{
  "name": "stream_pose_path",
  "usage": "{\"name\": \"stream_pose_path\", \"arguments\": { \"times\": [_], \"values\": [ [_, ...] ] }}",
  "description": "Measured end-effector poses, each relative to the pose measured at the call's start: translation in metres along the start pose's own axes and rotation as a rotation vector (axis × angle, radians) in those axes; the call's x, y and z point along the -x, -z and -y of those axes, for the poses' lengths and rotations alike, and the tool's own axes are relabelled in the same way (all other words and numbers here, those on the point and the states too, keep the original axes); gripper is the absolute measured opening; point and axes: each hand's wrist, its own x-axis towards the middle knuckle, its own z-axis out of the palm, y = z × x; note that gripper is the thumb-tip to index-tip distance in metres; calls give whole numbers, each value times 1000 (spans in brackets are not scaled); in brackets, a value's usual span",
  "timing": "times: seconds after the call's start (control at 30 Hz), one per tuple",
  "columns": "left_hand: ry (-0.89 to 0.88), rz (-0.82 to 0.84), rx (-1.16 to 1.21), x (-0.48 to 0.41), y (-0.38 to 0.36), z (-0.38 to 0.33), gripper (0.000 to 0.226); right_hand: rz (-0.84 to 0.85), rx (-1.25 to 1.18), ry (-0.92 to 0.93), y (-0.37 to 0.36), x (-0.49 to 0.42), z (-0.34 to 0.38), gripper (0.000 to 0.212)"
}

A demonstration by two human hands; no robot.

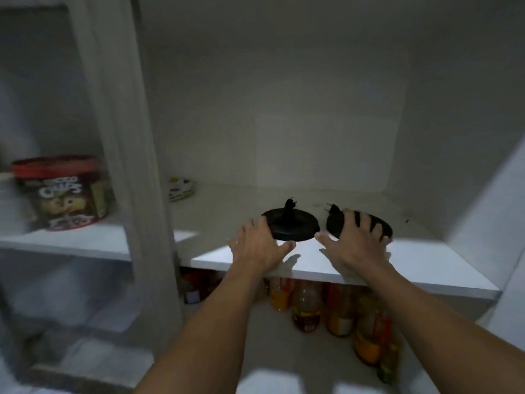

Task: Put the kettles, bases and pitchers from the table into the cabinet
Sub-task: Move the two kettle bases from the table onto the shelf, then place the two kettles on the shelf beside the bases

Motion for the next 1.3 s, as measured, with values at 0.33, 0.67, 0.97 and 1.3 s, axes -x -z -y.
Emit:
{"name": "stream_pose_path", "arguments": {
  "times": [0.33,0.67,0.97,1.3],
  "values": [
    [393,-243,-238,292,161,202,67,275,-216,532,-72,284,177,65],
    [984,-520,-266,546,267,339,39,773,-332,997,-109,548,322,59],
    [1663,-1014,301,610,256,427,82,1174,-312,838,-184,657,406,59],
    [1561,-1089,396,594,255,476,26,1249,-523,518,-230,668,444,22]
  ]
}}
